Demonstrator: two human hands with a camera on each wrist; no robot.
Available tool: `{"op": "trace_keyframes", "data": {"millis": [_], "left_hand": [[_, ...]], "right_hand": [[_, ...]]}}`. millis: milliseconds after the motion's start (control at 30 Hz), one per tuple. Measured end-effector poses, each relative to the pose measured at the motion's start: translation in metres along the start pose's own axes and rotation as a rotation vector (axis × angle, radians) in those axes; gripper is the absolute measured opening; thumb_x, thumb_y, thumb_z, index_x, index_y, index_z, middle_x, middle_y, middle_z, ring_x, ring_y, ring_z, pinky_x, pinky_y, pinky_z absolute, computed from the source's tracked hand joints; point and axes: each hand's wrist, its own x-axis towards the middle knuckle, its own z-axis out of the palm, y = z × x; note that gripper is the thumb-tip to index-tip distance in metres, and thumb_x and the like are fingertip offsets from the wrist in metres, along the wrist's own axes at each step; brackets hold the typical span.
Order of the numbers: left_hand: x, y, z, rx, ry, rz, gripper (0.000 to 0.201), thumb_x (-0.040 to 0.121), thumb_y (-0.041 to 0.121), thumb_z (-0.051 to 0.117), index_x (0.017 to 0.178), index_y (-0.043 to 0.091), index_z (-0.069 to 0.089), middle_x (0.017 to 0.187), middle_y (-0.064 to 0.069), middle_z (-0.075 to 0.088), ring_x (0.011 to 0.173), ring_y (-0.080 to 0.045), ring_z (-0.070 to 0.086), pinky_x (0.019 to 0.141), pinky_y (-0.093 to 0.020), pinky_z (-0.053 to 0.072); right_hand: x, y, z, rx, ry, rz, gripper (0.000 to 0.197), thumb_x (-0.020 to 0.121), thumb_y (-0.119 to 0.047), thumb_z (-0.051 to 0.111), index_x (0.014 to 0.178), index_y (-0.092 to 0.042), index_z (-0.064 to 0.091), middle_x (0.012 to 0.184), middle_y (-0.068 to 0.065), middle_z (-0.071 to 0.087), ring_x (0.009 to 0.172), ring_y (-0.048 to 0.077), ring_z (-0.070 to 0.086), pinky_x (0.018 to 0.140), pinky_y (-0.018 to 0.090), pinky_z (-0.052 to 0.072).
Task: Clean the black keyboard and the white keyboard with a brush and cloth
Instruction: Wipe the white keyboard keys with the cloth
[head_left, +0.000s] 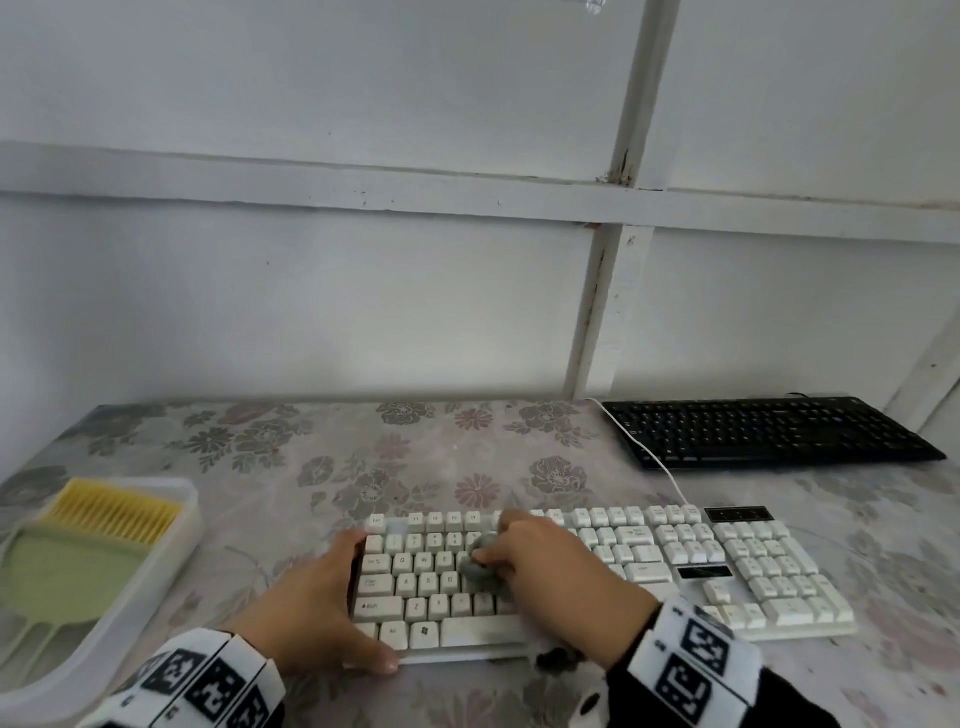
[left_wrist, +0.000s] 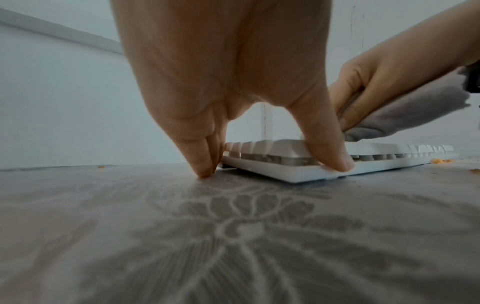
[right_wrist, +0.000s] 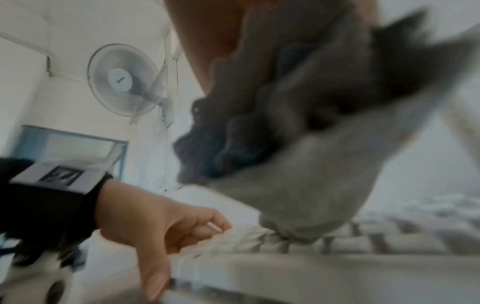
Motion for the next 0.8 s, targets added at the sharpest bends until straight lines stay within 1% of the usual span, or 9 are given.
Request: {"op": "trace_keyframes", "data": {"millis": [100, 200, 300, 400, 467, 533, 667, 767, 800], "left_hand": [[0.000, 0.000, 0.001, -0.007, 0.004, -0.004, 0.116, 0.046, 0.051, 0.084, 0.139, 0.034, 0.015, 0.116, 0.021, 0.052, 0.106, -0.002, 0.052, 0.093, -0.017, 0.040], [0.002, 0.000, 0.001, -0.030, -0.004, -0.017, 0.118, 0.044, 0.050, 0.084, 0.138, 0.034, 0.016, 0.116, 0.020, 0.054, 0.105, -0.002, 0.053, 0.092, -0.019, 0.042], [0.002, 0.001, 0.000, -0.045, -0.011, -0.011, 0.119, 0.040, 0.052, 0.087, 0.136, 0.034, 0.020, 0.113, 0.020, 0.055, 0.102, -0.001, 0.054, 0.086, -0.018, 0.045], [0.002, 0.002, -0.001, -0.033, -0.008, 0.006, 0.116, 0.045, 0.050, 0.086, 0.137, 0.032, 0.017, 0.112, 0.022, 0.052, 0.102, -0.001, 0.052, 0.079, -0.014, 0.042], [0.001, 0.003, -0.001, -0.023, 0.002, 0.002, 0.112, 0.050, 0.044, 0.085, 0.137, 0.032, 0.016, 0.106, 0.023, 0.050, 0.099, 0.000, 0.051, 0.076, -0.012, 0.039], [0.001, 0.004, -0.001, -0.010, -0.008, -0.001, 0.113, 0.050, 0.045, 0.085, 0.138, 0.032, 0.015, 0.105, 0.023, 0.048, 0.101, -0.001, 0.050, 0.081, -0.013, 0.037], [0.002, 0.001, 0.000, -0.013, -0.016, -0.018, 0.120, 0.046, 0.053, 0.084, 0.140, 0.034, 0.012, 0.112, 0.021, 0.049, 0.107, -0.003, 0.050, 0.091, -0.017, 0.038], [0.002, 0.000, 0.000, -0.020, -0.016, -0.021, 0.120, 0.046, 0.053, 0.084, 0.140, 0.034, 0.012, 0.112, 0.022, 0.048, 0.107, -0.002, 0.050, 0.094, -0.017, 0.038], [0.002, 0.000, 0.000, -0.018, -0.016, -0.020, 0.120, 0.046, 0.052, 0.084, 0.140, 0.034, 0.012, 0.113, 0.022, 0.048, 0.107, -0.002, 0.050, 0.094, -0.017, 0.038]], "right_hand": [[0.000, 0.002, -0.010, 0.012, -0.018, 0.062, 0.021, 0.092, -0.012, 0.051, 0.095, -0.005, 0.071, 0.078, -0.005, 0.043, 0.082, 0.019, 0.053, 0.060, 0.012, 0.032], [0.013, -0.027, -0.010, 0.055, -0.014, -0.023, 0.023, 0.094, -0.018, 0.051, 0.080, -0.007, 0.066, 0.082, -0.003, 0.042, 0.073, 0.013, 0.049, 0.059, 0.016, 0.033], [0.027, -0.063, 0.007, -0.016, -0.009, -0.155, 0.021, 0.092, -0.007, 0.048, 0.092, -0.001, 0.068, 0.094, 0.007, 0.050, 0.087, 0.030, 0.056, 0.068, 0.029, 0.039], [0.032, -0.065, 0.019, -0.048, 0.011, -0.092, 0.025, 0.094, -0.009, 0.047, 0.106, 0.002, 0.065, 0.105, 0.016, 0.051, 0.095, 0.035, 0.055, 0.074, 0.037, 0.042], [0.029, -0.050, 0.017, -0.003, 0.013, -0.063, 0.023, 0.094, -0.015, 0.052, 0.102, 0.001, 0.067, 0.095, 0.009, 0.046, 0.089, 0.029, 0.055, 0.077, 0.035, 0.044], [0.022, -0.031, 0.013, 0.026, 0.003, -0.063, 0.022, 0.094, -0.019, 0.055, 0.096, -0.003, 0.070, 0.090, 0.002, 0.042, 0.080, 0.022, 0.053, 0.078, 0.029, 0.045], [0.003, 0.000, 0.003, 0.081, -0.001, 0.003, 0.021, 0.093, -0.017, 0.054, 0.092, -0.005, 0.071, 0.087, 0.000, 0.044, 0.086, 0.022, 0.057, 0.080, 0.024, 0.047], [-0.017, 0.023, -0.008, 0.055, 0.024, 0.065, 0.024, 0.095, -0.020, 0.051, 0.101, -0.010, 0.072, 0.085, -0.004, 0.041, 0.080, 0.012, 0.050, 0.064, 0.004, 0.031], [-0.024, 0.031, -0.012, 0.061, 0.037, 0.101, 0.024, 0.095, -0.021, 0.052, 0.103, -0.012, 0.072, 0.086, -0.005, 0.042, 0.078, 0.009, 0.050, 0.061, 0.003, 0.031]]}}
